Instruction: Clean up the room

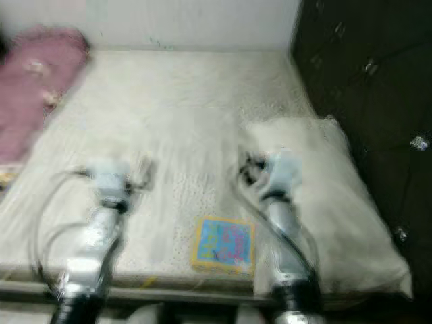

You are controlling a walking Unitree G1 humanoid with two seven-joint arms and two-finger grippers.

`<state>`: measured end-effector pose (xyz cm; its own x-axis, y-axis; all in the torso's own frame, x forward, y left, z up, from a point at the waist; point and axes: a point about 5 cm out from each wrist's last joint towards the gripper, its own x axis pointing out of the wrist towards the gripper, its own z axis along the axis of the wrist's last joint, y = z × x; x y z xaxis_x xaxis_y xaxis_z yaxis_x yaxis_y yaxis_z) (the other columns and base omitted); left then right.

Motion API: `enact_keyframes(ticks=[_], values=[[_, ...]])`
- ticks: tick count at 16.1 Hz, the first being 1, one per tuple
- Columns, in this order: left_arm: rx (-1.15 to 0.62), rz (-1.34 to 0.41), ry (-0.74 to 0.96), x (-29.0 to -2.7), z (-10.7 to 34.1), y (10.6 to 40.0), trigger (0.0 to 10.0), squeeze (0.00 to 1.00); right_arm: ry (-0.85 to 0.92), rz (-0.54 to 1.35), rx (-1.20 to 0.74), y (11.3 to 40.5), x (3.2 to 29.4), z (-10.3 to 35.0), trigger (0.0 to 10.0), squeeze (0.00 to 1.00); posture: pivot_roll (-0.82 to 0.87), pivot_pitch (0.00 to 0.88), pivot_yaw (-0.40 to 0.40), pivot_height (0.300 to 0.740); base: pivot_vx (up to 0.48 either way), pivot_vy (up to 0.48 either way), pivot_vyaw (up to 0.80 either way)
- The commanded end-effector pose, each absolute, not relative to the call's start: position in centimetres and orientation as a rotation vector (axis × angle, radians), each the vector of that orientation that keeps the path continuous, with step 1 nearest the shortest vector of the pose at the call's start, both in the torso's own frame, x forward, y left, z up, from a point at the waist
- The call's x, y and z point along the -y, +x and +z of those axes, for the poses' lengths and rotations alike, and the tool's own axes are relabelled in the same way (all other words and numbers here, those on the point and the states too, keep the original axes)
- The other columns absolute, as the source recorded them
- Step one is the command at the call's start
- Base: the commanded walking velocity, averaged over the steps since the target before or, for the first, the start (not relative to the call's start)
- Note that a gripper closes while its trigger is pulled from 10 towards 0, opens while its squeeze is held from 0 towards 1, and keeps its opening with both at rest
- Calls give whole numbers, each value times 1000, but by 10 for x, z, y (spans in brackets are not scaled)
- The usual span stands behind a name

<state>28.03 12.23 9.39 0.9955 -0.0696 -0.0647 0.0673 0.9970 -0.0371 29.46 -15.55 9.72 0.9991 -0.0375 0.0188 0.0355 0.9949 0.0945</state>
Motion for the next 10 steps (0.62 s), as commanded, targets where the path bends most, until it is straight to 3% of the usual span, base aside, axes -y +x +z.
enact_keyframes(ticks=[1,6,10], values=[[-75,-51,-22,-133,93,280,10000,0,102,3,47,296,145,102,10000,0,-36,2,12,740,0,476,0],[-76,-52,-8,-135,91,280,10000,0,118,-15,28,295,148,99,10000,0,-38,2,13,740,0,476,0],[-64,-40,-33,-138,93,279,10000,0,123,-14,23,296,147,97,10000,0,-39,2,14,740,0,476,-739]])
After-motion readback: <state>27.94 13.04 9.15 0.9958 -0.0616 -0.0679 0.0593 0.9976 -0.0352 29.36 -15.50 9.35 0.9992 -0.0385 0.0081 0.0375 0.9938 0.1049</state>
